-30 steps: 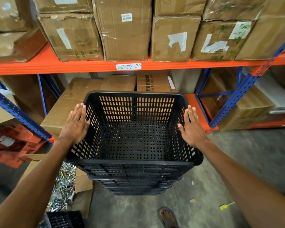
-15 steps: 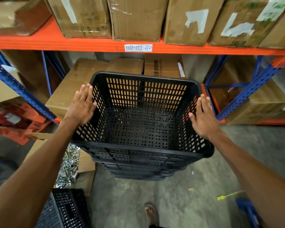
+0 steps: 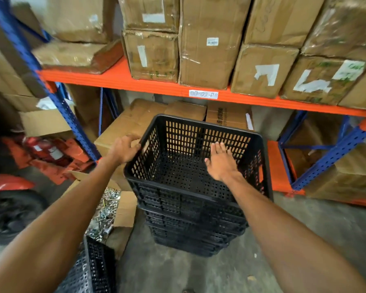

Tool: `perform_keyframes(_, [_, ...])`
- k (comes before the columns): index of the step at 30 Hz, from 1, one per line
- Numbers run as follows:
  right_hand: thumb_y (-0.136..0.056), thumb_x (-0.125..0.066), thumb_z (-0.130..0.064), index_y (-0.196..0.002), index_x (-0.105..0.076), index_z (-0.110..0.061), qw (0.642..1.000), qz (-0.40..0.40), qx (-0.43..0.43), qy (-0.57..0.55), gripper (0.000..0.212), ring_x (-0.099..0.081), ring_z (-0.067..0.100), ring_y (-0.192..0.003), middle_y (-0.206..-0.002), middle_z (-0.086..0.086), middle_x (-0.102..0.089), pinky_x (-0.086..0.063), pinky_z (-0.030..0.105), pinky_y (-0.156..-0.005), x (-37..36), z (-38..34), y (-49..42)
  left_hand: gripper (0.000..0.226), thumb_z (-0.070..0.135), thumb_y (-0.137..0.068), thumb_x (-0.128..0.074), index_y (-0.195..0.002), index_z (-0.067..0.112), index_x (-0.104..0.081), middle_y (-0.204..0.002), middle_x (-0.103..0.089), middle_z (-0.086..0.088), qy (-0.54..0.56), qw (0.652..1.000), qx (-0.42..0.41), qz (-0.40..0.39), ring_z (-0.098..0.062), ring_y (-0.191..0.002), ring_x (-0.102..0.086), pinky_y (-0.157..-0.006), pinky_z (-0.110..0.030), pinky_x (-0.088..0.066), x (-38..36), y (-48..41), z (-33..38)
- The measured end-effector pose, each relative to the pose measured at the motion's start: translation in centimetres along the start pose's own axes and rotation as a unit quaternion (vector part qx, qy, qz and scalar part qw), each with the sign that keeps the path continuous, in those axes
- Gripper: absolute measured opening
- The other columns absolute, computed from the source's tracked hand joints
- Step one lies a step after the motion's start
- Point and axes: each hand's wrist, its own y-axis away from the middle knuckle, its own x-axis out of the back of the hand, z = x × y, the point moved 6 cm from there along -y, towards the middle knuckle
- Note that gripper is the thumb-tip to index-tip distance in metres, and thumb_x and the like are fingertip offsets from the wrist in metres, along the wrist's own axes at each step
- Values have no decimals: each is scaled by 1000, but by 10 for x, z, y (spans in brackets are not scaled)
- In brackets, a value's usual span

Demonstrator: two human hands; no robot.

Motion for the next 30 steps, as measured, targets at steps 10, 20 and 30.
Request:
perform_keyframes(10, [-97, -41, -29, -152, -28, -7, 944, 24, 283, -166, 60, -22, 23, -148, -158, 8, -30, -23, 38, -120, -47, -376, 79, 28, 22, -88, -59, -107, 8, -72, -107, -72, -21, 1, 953, 297, 56, -34, -104, -66, -87, -40, -52, 89, 244, -263])
perform_keyframes(20, [-95, -51, -29, -155, -14, -8, 955, -232, 100, -153, 73, -32, 27, -144, -158, 12, -30, -30, 32, -113, -313, -489, 182, 51, 21, -87, -60, -133, 2, -49, -129, -57, -23, 10, 874, 485, -27, -37, -118, -54, -100, -42, -43, 2, 471, -523])
perform_keyframes(30, [-91, -54, -55, -153, -27, -10, 945, -232, -101, -207, 81, -52, 40, -126, -137, 23, -55, -45, 45, -98, -530, -515, 134, 82, 31, -80, -73, -147, 8, -32, -140, -53, -18, 144, 777, 612, 30, -33, -127, -53, -107, -42, -42, -142, 549, -769])
